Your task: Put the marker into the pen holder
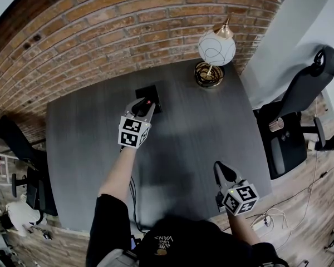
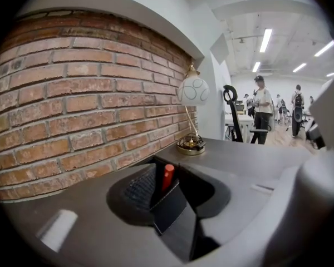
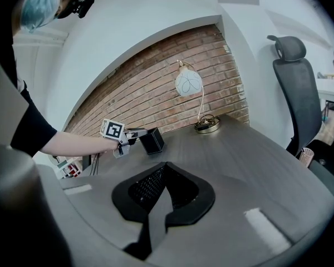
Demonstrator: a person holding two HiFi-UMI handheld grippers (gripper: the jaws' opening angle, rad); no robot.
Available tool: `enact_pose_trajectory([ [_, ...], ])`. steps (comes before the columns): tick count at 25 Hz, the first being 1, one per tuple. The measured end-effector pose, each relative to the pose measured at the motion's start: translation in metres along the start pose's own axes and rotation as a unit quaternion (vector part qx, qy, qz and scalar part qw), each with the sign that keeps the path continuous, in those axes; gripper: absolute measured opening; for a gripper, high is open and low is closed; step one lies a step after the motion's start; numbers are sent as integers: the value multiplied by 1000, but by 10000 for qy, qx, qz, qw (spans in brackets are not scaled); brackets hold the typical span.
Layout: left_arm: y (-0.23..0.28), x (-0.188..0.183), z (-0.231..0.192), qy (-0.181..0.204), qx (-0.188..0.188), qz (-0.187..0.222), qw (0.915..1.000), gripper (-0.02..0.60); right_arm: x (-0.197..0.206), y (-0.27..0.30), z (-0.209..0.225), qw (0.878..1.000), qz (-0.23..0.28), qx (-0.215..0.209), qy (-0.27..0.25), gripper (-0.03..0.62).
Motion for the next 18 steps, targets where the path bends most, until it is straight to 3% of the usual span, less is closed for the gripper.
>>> enact_pose_trajectory([
  [18,-49,-26,11,30,-12,428,9991,158,-3,-4,-17,9995,141,-282,-86,2],
])
Point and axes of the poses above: the fingertips, and each gripper's own axes: y forward along the fingers, z to its right, x out of its underside, the point moved 9 cm from there along -y, backward along the fingers, and after that the axes turned 6 degrees about -x, right-handed, at the moved point
